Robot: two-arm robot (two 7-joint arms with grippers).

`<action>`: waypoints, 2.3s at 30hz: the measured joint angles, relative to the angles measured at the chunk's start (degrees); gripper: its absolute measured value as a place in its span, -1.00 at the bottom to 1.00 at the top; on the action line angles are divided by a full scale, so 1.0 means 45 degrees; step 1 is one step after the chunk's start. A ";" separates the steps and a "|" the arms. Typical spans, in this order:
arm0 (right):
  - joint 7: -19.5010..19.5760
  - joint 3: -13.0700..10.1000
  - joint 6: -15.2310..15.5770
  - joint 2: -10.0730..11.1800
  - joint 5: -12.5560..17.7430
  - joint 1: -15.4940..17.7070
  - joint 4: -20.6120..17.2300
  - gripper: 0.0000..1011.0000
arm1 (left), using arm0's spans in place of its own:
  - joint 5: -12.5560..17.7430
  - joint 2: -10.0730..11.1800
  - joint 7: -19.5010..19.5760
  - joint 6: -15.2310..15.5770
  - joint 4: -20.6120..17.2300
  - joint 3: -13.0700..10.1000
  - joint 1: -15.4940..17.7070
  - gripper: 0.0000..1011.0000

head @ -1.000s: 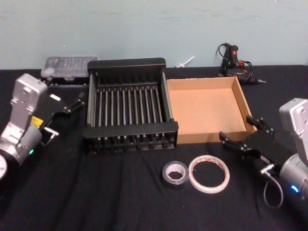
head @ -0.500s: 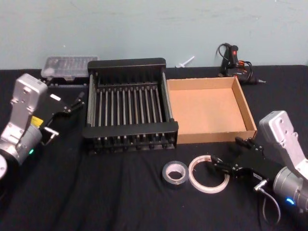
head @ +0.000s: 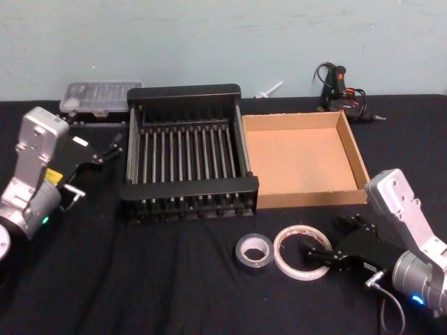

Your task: Pick up the white tape and place it into the black box , Pick up the silver tape and place it into the brown box.

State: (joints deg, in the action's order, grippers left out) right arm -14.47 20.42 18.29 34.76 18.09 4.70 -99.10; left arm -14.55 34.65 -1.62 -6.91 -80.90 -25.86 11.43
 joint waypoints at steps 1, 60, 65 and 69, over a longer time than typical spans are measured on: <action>-0.0020 -0.0010 0.0015 -0.0025 -0.0015 -0.0001 0.0027 0.98 | 0.0000 0.0000 0.0000 0.0000 -0.0001 0.0000 0.0000 0.98; -0.0503 -0.0382 0.0160 -0.0652 -0.0516 0.0133 0.0306 -0.14 | 0.0000 0.0000 0.0000 0.0000 -0.0001 0.0000 0.0000 0.98; -0.0497 -0.0382 0.0158 -0.0652 -0.0512 0.0133 0.0306 -0.50 | 0.0000 0.0000 0.0000 0.0000 0.0001 0.0000 0.0000 0.98; -0.0494 -0.0382 0.0158 -0.0652 -0.0511 0.0133 0.0307 -0.73 | 0.0000 0.0000 0.0000 0.0000 0.0000 0.0000 -0.0001 0.98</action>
State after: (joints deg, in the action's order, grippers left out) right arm -16.69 18.70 19.01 31.83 15.79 5.30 -97.72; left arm -14.55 34.65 -1.62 -6.91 -80.90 -25.86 11.43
